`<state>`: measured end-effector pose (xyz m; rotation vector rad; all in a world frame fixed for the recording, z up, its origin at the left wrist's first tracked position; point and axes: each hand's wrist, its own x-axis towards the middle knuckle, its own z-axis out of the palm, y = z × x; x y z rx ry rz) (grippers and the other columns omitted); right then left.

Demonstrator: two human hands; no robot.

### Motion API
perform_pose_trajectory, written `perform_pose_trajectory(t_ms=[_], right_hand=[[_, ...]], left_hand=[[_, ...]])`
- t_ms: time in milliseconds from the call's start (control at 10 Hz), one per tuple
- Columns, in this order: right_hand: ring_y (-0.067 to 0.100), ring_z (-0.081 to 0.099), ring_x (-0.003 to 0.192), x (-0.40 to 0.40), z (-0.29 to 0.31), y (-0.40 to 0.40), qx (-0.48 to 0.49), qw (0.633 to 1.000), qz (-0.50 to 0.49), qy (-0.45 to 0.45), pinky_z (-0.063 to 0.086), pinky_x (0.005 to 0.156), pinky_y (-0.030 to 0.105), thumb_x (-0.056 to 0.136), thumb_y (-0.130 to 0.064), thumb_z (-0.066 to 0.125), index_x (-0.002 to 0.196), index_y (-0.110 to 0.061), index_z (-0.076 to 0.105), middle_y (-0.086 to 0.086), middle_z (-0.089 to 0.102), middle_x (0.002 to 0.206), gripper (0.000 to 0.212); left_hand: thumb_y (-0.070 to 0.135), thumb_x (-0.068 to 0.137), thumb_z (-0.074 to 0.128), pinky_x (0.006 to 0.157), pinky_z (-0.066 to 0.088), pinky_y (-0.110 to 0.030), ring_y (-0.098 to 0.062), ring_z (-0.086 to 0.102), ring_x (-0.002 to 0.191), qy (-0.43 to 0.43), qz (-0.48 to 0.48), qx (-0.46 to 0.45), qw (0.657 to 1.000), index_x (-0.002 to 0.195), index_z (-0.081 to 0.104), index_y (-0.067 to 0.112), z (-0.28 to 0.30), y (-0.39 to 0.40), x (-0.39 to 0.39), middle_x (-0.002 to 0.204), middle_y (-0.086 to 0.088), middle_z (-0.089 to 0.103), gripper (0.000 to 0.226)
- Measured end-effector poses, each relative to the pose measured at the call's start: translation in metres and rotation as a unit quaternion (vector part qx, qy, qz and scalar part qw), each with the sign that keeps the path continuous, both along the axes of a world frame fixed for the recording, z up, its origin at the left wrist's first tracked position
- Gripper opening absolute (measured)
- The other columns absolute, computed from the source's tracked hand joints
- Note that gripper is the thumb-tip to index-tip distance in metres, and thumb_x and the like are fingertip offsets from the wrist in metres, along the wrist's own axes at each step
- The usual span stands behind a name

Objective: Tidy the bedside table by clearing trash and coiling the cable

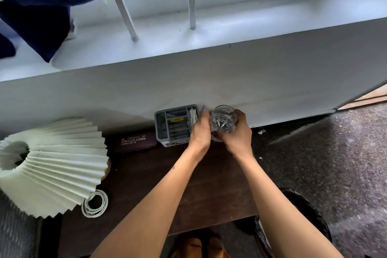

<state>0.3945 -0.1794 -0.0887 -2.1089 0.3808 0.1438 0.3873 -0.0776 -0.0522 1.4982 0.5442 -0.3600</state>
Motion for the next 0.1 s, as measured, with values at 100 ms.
perform_pose_trajectory(t_ms=[100], right_hand=[[0.027,0.057,0.115,-0.0107,-0.0009,-0.002,-0.059,0.998,0.026,-0.007,0.05,0.094,0.039,0.054,-0.038,0.08,0.125,-0.016,0.044,0.005,0.059,0.122,0.083]], left_hand=[[0.054,0.096,0.029,0.112,0.035,-0.04,-0.022,0.047,0.131,-0.013,0.004,0.081,0.997,0.135,0.05,0.011,-0.0023,0.0065,-0.0203,0.138,-0.008,0.054,0.061]])
